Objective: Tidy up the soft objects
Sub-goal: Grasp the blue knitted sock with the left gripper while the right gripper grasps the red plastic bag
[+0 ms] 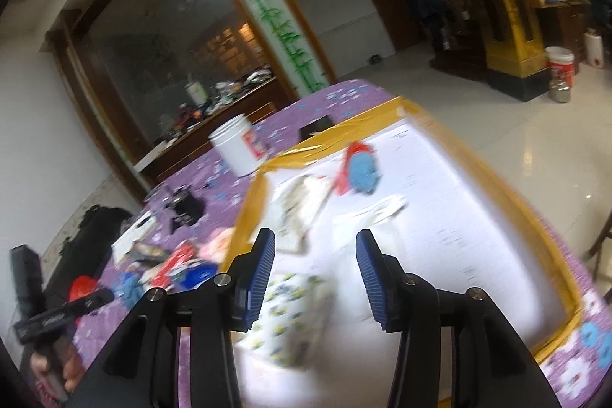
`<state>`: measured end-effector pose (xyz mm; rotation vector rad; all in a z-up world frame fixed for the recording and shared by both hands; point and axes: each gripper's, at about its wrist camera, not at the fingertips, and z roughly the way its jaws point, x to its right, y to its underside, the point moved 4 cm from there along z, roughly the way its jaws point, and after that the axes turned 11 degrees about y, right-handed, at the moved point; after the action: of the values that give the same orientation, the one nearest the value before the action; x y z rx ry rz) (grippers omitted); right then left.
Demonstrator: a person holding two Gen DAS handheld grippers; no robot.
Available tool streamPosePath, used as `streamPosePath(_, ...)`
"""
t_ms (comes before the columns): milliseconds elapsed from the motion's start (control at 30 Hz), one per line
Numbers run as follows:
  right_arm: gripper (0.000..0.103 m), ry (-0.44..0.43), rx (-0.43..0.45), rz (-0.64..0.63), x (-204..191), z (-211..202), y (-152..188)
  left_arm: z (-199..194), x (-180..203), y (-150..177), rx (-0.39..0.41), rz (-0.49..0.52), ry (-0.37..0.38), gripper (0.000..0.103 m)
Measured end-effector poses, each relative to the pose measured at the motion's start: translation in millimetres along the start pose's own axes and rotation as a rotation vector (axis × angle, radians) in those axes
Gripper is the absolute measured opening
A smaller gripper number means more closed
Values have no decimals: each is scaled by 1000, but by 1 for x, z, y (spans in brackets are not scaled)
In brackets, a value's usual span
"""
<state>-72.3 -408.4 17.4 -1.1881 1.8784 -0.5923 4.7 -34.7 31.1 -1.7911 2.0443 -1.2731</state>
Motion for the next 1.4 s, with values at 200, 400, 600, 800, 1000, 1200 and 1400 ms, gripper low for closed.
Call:
streamPosePath(200,49,-54,-17,-58,-29,-3,8,15,-23,-4,-43,-78,3,64)
streamPosePath(400,54,-113,-22,-117,-51,-12,10,37,-19,-7,-75,-16,-76,64)
streamPosePath(600,62,-192,-34,-210,-82,-21,17,56,-35,-10,-106,-46,-111,64)
streamPosePath(800,65,-234,-138,-334,-120,-7,33,54,-44,-10,-75,-57,-122,38)
streamPosePath(1000,64,-61,-293,-687,-154,25,60,49,-46,-10,-58,-75,-95,36)
streamPosePath(1200,62,74,-329,-1060,-174,40,86,50,-46,-10,-60,-68,-105,36)
streamPosePath(1400,40,163,-335,-1297,-184,57,101,53,-49,-10,-75,-79,-108,36)
